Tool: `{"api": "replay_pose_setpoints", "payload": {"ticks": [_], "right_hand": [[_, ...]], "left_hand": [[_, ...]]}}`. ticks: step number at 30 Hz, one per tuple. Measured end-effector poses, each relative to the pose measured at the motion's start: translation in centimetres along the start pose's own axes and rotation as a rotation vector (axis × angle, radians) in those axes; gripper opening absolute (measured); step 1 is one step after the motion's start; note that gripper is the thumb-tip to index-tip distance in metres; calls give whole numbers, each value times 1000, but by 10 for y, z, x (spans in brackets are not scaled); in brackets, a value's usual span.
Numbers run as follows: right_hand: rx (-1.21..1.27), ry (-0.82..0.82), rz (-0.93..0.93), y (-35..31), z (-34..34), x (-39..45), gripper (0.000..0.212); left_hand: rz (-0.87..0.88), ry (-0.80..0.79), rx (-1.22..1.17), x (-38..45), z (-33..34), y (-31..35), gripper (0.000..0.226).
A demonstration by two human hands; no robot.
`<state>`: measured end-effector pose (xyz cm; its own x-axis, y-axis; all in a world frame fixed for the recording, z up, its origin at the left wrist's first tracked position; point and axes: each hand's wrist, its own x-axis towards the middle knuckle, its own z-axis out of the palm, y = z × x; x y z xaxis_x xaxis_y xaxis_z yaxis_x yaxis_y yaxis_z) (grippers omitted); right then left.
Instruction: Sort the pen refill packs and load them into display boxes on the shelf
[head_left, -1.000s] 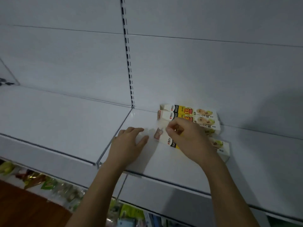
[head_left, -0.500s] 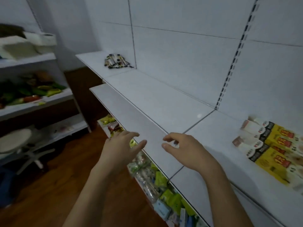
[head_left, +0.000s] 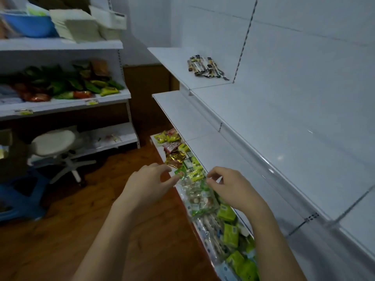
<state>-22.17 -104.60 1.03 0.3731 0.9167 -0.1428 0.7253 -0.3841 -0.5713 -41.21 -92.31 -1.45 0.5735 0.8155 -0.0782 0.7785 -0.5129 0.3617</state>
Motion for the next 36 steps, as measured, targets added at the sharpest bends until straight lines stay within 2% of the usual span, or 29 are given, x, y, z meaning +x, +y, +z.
{"api": "replay_pose_setpoints", "payload": {"ticks": [6,12,20,25,30,36], "right_hand": [[2,-70,-4,-39,24,90,14],[14,-157,-36,-56,33,203,22],[93,-81,-157,-107,4,373,21],[75,-127,-164,-129,2,446,24],[88,-87,-109,-147,9,533,25],[110,-34,19,-164,23,624,29]], "left_hand": [[-63,43,-24,66,-21,-62,45],[-89,2,-3,162,-40,-96,44],[-117,83,67,309,-117,-135,39],[-97,-13,31,379,-125,-167,40],[0,-33,29,482,-137,-211,42],[198,-71,71,595,-158,-248,44]]}}
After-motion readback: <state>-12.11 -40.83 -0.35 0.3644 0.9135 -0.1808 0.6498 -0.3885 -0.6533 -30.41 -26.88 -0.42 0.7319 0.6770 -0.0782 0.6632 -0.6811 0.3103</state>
